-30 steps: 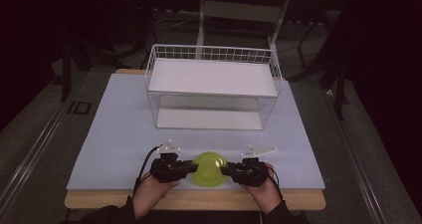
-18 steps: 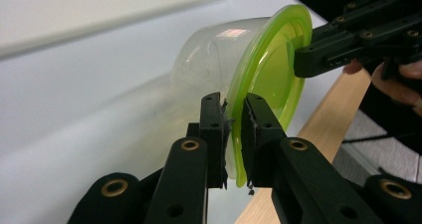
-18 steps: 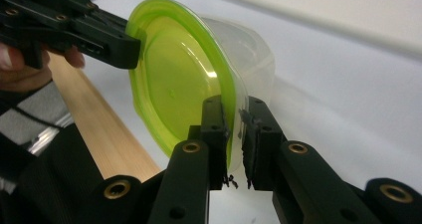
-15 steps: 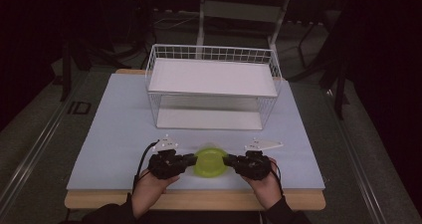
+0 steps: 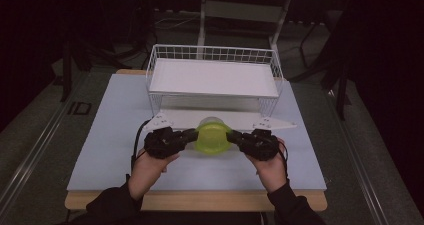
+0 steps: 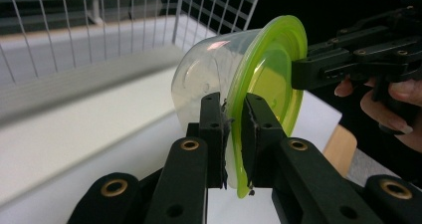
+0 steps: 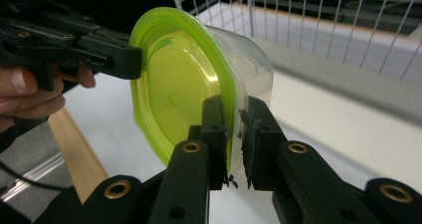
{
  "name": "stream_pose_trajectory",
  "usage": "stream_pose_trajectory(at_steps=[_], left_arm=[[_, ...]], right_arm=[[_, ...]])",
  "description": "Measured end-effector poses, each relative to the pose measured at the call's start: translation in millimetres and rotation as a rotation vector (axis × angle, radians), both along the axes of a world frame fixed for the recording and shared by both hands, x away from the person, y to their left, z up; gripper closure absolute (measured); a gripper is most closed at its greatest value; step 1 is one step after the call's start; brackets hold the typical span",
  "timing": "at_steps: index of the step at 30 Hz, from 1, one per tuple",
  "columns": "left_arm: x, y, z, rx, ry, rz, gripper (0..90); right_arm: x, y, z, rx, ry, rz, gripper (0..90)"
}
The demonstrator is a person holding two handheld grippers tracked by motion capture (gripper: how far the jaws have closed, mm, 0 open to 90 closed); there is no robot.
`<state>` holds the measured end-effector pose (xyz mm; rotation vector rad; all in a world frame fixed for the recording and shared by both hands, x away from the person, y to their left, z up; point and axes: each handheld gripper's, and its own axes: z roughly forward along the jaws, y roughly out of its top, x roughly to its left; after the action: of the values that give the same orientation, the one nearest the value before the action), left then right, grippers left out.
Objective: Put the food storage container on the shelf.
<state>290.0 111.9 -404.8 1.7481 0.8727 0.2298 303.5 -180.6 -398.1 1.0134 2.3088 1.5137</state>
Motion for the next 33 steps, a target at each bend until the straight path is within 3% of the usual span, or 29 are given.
stream_pose_trajectory(at_steps=[1,3,11,18,27,33], left_arm=[[0.0,0.0,0.0,0.000,0.000,0.000,81.1],[8.0,1.6,14.0,-0.002,-0.017,0.006,81.2],[26.6,1.7,37.6,0.020,-0.023,0.018,81.1],[36.7,2.6,57.5,0.009,-0.036,0.027,81.1],[59.9,2.9,88.4,0.000,-0.056,0.037,81.0],[74.9,4.6,98.6,0.001,-0.053,0.052,80.9]], right_arm=[[0.0,0.0,0.0,0.000,0.000,0.000,81.0],[8.5,1.9,14.9,0.008,-0.007,-0.009,81.0],[25.6,4.6,33.4,0.028,0.010,-0.023,81.0],[35.4,6.6,53.6,0.033,0.005,-0.039,80.9],[54.2,6.9,80.2,0.067,0.002,-0.061,80.8],[70.7,11.7,94.7,0.065,0.023,-0.077,80.7]])
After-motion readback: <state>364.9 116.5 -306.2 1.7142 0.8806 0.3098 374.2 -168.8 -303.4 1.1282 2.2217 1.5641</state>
